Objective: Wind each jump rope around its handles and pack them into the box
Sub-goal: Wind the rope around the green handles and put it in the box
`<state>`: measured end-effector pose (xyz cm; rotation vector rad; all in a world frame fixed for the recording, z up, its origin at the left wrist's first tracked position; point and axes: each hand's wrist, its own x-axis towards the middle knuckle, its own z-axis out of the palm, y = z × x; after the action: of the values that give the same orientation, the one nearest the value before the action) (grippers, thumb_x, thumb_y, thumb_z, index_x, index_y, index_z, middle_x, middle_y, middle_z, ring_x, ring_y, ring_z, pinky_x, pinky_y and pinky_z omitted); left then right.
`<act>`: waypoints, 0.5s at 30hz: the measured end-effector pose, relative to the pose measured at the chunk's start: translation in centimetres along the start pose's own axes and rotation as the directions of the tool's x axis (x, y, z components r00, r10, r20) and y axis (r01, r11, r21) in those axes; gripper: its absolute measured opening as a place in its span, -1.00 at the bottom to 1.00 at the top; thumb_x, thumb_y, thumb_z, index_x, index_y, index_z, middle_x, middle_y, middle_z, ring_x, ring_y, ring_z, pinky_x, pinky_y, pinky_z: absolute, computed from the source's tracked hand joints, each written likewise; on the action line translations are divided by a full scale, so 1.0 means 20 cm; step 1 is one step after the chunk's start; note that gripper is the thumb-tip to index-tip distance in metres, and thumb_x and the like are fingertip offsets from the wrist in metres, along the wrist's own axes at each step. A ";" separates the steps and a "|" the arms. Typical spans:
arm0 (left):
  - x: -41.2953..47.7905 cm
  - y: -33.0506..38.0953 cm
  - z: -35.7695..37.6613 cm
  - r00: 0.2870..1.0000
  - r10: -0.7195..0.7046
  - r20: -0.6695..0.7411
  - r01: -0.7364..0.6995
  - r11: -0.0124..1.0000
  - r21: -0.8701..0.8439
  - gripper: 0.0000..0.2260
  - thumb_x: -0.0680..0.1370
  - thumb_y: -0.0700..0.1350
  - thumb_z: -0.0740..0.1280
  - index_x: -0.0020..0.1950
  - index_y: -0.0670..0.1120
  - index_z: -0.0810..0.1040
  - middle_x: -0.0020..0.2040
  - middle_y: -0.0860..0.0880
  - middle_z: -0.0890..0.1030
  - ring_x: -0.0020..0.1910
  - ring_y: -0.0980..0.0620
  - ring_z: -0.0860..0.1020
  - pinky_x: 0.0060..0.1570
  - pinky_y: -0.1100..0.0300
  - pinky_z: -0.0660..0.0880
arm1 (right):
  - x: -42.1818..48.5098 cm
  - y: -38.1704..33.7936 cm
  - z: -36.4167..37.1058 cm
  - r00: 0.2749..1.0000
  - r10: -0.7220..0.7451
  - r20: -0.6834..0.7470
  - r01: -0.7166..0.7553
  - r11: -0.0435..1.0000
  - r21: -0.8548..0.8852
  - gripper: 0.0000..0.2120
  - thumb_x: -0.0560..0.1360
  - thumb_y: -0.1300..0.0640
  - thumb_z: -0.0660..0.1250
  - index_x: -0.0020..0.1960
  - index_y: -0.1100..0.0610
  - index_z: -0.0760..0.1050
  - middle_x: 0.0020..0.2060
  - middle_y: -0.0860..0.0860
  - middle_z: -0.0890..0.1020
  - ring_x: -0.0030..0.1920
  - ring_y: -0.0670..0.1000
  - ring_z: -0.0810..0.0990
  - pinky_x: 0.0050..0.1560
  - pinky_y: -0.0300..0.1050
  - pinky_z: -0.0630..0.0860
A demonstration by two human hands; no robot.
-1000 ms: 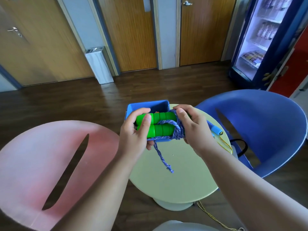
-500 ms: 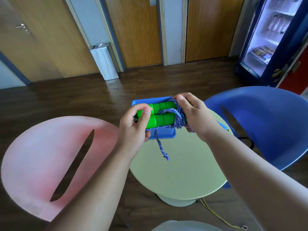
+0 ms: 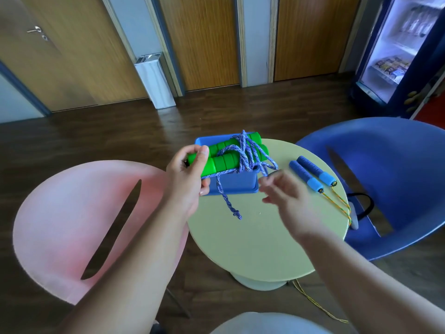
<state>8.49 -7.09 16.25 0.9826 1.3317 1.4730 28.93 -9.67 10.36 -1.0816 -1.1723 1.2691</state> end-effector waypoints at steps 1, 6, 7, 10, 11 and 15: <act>0.00 0.00 -0.01 1.000 -0.018 0.022 0.018 1.000 -0.015 -0.90 0.62 -0.09 0.42 -0.06 -0.03 0.54 -0.18 -0.06 0.41 -0.53 0.02 0.30 -0.51 0.30 0.15 | -0.02 0.02 0.05 0.997 0.004 0.076 -0.003 1.000 -0.014 -0.84 0.53 0.15 0.45 -0.17 -0.05 0.55 -0.07 -0.04 0.68 -0.04 -0.05 0.62 0.00 -0.10 0.54; 0.01 0.02 -0.03 0.991 -0.100 0.084 0.106 0.992 -0.072 -0.81 0.56 -0.23 0.47 -0.02 -0.04 0.48 -0.22 -0.02 0.46 -0.50 0.07 0.29 -0.56 0.31 0.18 | -0.06 0.08 0.21 0.963 0.004 0.268 0.041 0.986 -0.160 -0.80 0.53 0.15 0.49 -0.02 -0.14 0.58 0.11 -0.13 0.67 0.26 -0.09 0.61 0.26 0.09 0.54; 0.01 0.02 -0.03 0.990 -0.110 0.085 0.117 0.990 -0.081 -0.81 0.56 -0.24 0.47 -0.02 -0.04 0.48 -0.21 -0.02 0.46 -0.51 0.08 0.29 -0.56 0.31 0.18 | -0.06 0.09 0.22 0.961 0.006 0.276 0.047 0.982 -0.183 -0.80 0.53 0.15 0.48 0.00 -0.15 0.57 0.11 -0.15 0.67 0.29 -0.11 0.59 0.30 0.13 0.51; 0.01 0.02 -0.05 0.987 -0.137 0.078 0.144 0.985 -0.095 -0.81 0.56 -0.23 0.47 -0.04 -0.03 0.48 -0.18 -0.04 0.48 -0.51 0.09 0.29 -0.57 0.32 0.17 | -0.05 0.09 0.25 0.959 0.019 0.283 0.042 0.977 -0.209 -0.82 0.56 0.22 0.44 0.03 -0.04 0.57 0.06 -0.07 0.69 0.15 -0.16 0.64 0.20 0.02 0.55; 0.02 0.02 -0.06 0.987 -0.141 0.078 0.148 0.984 -0.097 -0.81 0.56 -0.23 0.47 -0.04 -0.02 0.49 -0.17 -0.04 0.49 -0.51 0.09 0.29 -0.58 0.32 0.17 | -0.05 0.09 0.25 0.958 0.029 0.286 0.028 0.981 -0.191 -0.86 0.57 0.26 0.42 0.03 0.04 0.57 0.01 -0.01 0.70 0.02 -0.19 0.66 0.09 -0.10 0.57; 0.04 0.03 -0.11 0.987 -0.142 0.079 0.150 0.984 -0.094 -0.82 0.56 -0.22 0.46 -0.05 -0.01 0.49 -0.16 -0.04 0.50 -0.51 0.09 0.29 -0.58 0.33 0.17 | -0.03 0.08 0.22 0.960 0.103 0.259 -0.081 0.992 -0.093 -0.87 0.57 0.36 0.38 0.02 0.16 0.57 -0.16 0.08 0.61 -0.23 -0.03 0.62 -0.09 -0.21 0.57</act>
<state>6.18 -6.93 16.65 0.8476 1.2395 1.3668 24.35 -10.38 9.27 -1.0595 -1.3962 1.4829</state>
